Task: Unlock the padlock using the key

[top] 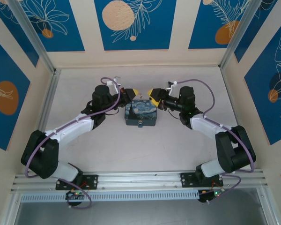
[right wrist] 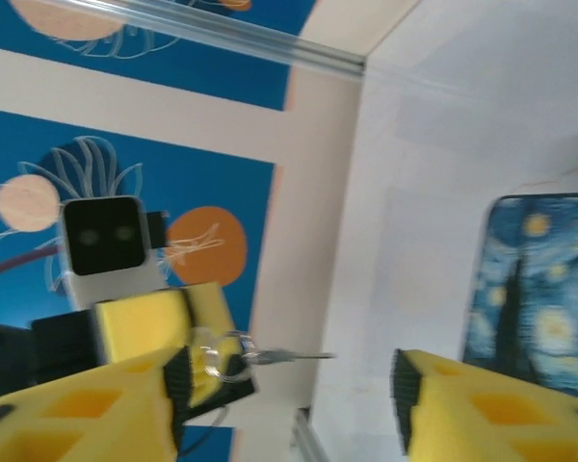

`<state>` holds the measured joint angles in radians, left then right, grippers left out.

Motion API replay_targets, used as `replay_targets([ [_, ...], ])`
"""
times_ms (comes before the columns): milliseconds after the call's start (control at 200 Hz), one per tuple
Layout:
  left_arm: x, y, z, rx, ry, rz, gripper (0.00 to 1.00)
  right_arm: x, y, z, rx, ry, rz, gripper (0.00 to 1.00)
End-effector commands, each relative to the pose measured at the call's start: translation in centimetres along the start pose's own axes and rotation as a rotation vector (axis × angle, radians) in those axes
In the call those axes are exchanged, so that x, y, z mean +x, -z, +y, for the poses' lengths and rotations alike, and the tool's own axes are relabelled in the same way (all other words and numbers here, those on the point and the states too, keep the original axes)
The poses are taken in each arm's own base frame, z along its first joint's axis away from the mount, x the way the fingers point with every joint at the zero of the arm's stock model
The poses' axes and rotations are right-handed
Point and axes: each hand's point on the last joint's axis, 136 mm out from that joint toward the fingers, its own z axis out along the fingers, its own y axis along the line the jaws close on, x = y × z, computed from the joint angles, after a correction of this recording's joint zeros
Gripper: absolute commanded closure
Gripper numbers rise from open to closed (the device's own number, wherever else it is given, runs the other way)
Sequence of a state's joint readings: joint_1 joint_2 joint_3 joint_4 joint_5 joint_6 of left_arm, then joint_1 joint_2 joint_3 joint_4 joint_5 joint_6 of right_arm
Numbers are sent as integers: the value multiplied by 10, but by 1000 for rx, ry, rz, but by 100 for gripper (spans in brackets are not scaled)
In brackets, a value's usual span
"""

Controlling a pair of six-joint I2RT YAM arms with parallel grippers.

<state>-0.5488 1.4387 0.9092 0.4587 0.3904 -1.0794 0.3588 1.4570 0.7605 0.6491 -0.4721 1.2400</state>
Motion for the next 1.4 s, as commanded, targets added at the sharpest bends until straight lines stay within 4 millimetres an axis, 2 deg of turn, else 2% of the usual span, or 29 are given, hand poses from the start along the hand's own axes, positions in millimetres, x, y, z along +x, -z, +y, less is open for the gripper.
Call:
replay_targets([
  [0, 0, -1, -11, 39, -3, -14, 100, 2, -9, 33, -102, 77, 40, 51],
  [130, 0, -2, -13, 45, -5, -12, 100, 5, -15, 36, -119, 90, 62, 58],
  [420, 4, -4, -14, 50, 2, -3, 100, 2, -22, 34, -123, 90, 66, 64],
  [775, 5, -7, -12, 40, 2, -8, 100, 8, -24, 34, -140, 87, 97, 73],
  [1045, 6, -9, -8, 32, 8, -10, 100, 14, -22, 36, -166, 83, 120, 74],
  [1395, 4, -12, -8, 35, 12, -16, 100, 19, -22, 26, -151, 64, 132, 76],
])
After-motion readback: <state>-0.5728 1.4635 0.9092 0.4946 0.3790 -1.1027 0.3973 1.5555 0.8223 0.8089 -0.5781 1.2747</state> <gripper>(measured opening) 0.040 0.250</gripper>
